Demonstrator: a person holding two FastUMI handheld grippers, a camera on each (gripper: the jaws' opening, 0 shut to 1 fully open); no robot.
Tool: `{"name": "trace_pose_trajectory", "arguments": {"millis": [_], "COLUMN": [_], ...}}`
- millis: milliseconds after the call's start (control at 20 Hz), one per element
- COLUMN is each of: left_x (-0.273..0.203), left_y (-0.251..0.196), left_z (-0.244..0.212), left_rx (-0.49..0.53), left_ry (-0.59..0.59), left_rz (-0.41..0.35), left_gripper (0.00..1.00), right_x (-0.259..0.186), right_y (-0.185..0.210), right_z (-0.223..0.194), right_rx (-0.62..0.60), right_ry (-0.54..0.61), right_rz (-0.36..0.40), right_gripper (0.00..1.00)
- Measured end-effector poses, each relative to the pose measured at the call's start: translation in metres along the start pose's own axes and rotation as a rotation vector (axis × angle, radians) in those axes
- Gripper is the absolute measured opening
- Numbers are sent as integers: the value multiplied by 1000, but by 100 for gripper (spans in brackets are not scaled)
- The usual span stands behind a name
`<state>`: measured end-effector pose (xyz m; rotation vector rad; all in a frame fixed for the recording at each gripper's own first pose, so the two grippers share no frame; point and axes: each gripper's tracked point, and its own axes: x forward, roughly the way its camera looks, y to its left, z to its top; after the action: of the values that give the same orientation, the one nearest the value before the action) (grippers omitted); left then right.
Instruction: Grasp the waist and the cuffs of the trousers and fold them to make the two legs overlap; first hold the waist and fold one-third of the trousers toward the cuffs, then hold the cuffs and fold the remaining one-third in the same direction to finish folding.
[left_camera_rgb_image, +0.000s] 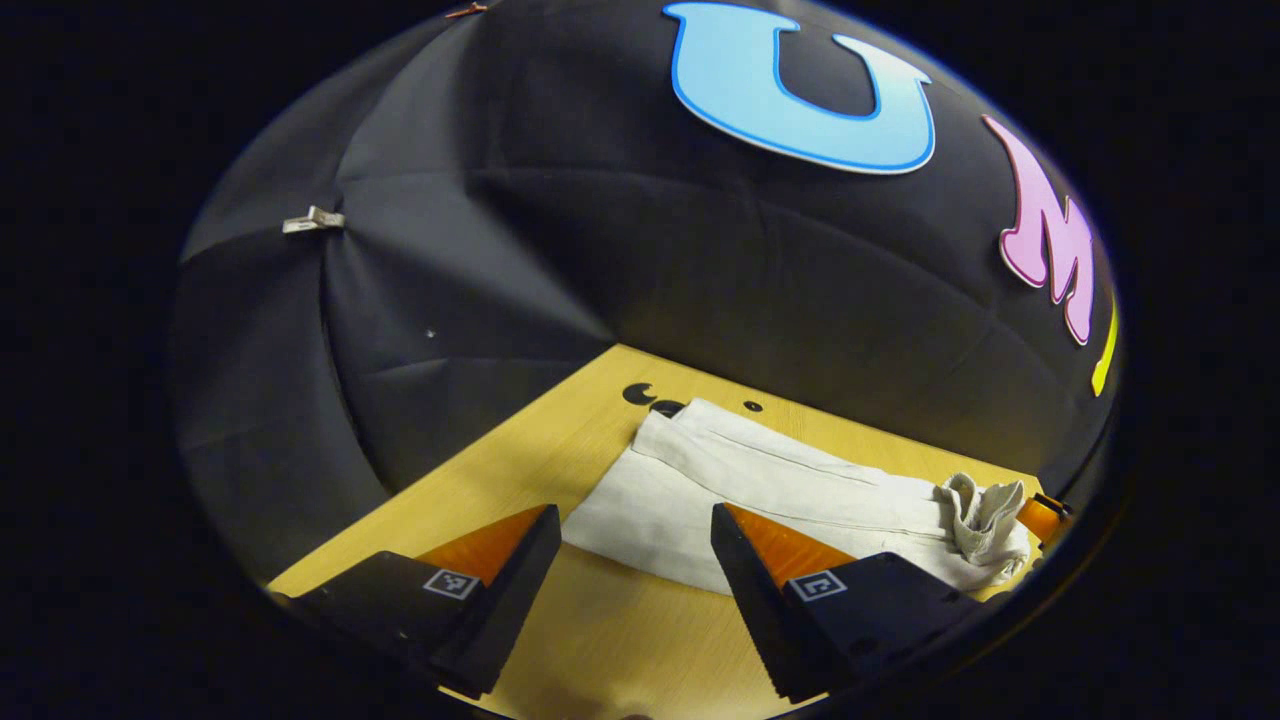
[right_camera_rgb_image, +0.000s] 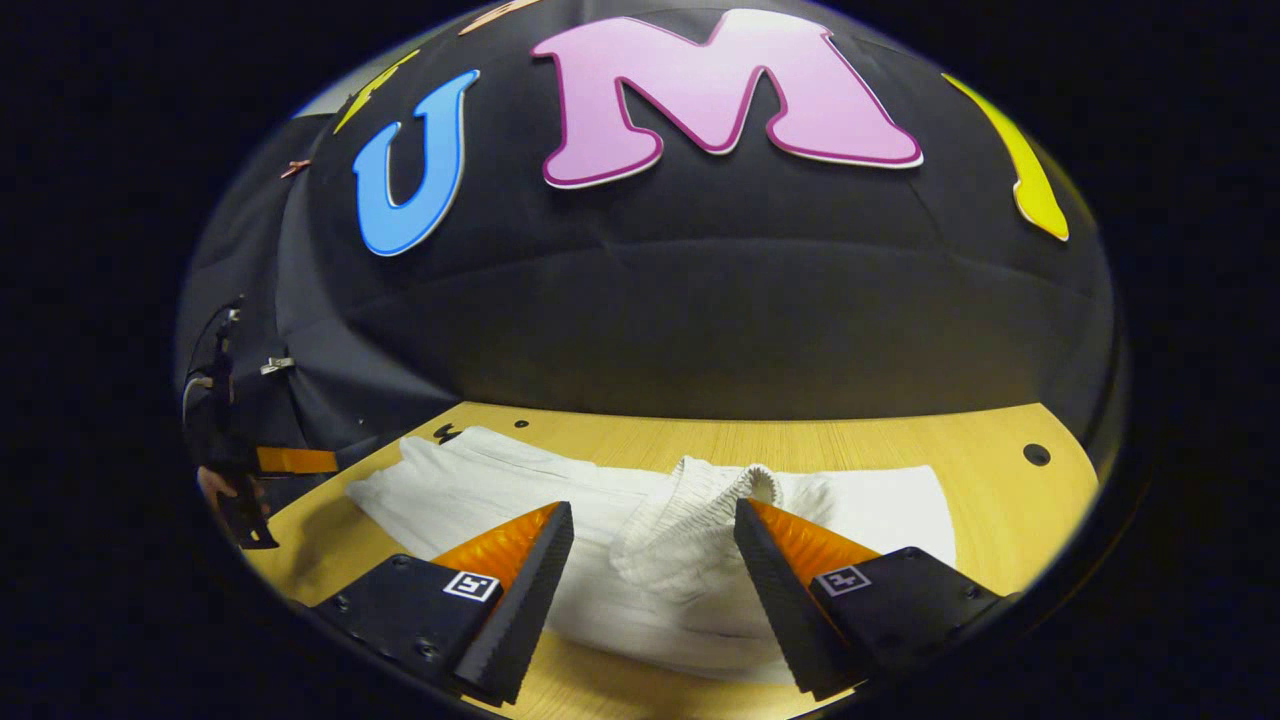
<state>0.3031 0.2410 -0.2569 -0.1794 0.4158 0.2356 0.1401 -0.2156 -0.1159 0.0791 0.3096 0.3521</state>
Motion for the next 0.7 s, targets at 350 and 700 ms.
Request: {"name": "trace_pose_trajectory", "arguments": {"millis": [350,700], "left_x": [61,82], "left_y": [26,30], "left_z": [-17,-32], "left_rx": [79,236], "left_ry": [139,218], "left_rz": [49,49], "left_gripper": [96,98], "right_x": [-66,-104], "right_y": [-14,-37], "right_z": [-29,-60], "right_rx": [-112,-27], "right_ry": [60,118], "right_rz": [12,-23], "right_gripper": [98,98]}}
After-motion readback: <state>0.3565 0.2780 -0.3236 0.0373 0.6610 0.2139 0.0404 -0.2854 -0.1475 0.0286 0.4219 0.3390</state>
